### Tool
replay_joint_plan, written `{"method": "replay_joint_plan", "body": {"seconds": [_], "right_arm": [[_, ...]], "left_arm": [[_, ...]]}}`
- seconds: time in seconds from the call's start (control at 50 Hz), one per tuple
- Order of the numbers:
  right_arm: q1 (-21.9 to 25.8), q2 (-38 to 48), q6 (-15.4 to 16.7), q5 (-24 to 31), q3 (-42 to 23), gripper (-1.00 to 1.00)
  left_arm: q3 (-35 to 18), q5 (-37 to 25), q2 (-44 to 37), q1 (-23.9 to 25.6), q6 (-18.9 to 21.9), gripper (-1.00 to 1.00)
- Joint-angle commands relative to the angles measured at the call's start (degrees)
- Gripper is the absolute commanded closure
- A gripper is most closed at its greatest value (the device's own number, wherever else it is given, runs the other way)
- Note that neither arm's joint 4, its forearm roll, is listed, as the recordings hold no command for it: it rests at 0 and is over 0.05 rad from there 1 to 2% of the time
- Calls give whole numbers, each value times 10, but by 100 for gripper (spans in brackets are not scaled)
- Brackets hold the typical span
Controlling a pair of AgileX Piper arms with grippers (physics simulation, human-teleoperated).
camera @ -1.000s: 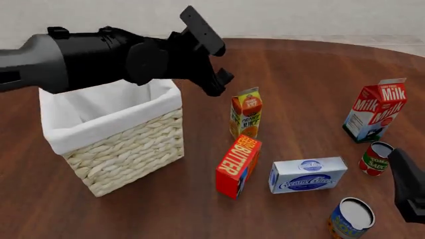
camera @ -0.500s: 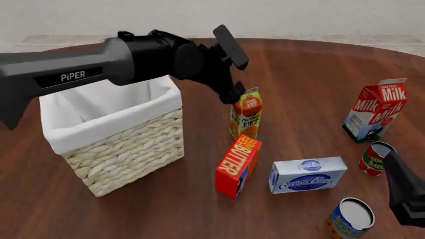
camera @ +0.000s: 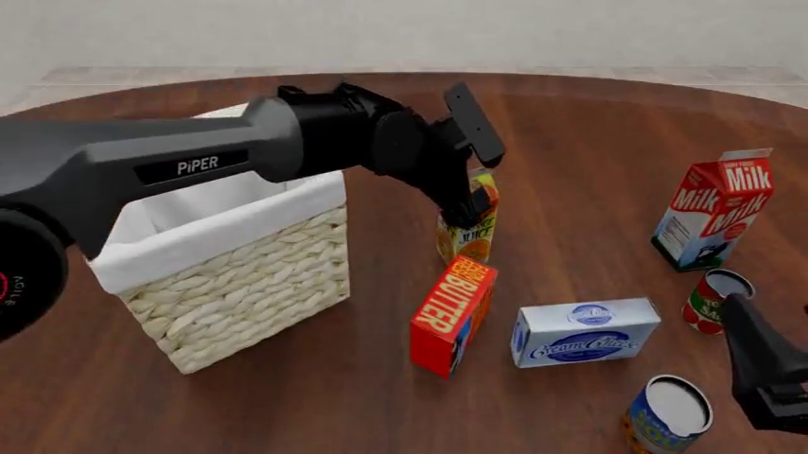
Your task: Pick up the orange juice, and put it in the basket.
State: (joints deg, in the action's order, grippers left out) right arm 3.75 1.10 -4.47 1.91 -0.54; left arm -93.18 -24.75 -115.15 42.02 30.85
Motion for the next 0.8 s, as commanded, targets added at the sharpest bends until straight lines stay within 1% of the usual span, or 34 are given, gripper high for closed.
{"method": "replay_joint_plan", "body": {"seconds": [0.02, 0.2, 0.28, 0.46, 0.58, 0.74, 0.8], "right_arm": [[5, 9, -2, -8, 4, -100], [7, 13, -3, -8, 2, -100], [8, 16, -4, -10, 2, -100], [11, 22, -5, -16, 5, -100], [12, 23, -5, -17, 5, -100], [14, 27, -6, -19, 5, -100], [17, 31, -6, -22, 5, -100]], "left_arm": [[-3, -6, -11, 9, -5, -100], [-7, -5, -26, -3, -8, -100], [-7, -4, -28, 0, -9, -100], [-8, 0, -39, -8, -1, -100], [-22, -6, -50, -15, 0, -100], [-29, -12, -49, -20, 3, -100], [-36, -16, -51, -16, -3, -100]]}}
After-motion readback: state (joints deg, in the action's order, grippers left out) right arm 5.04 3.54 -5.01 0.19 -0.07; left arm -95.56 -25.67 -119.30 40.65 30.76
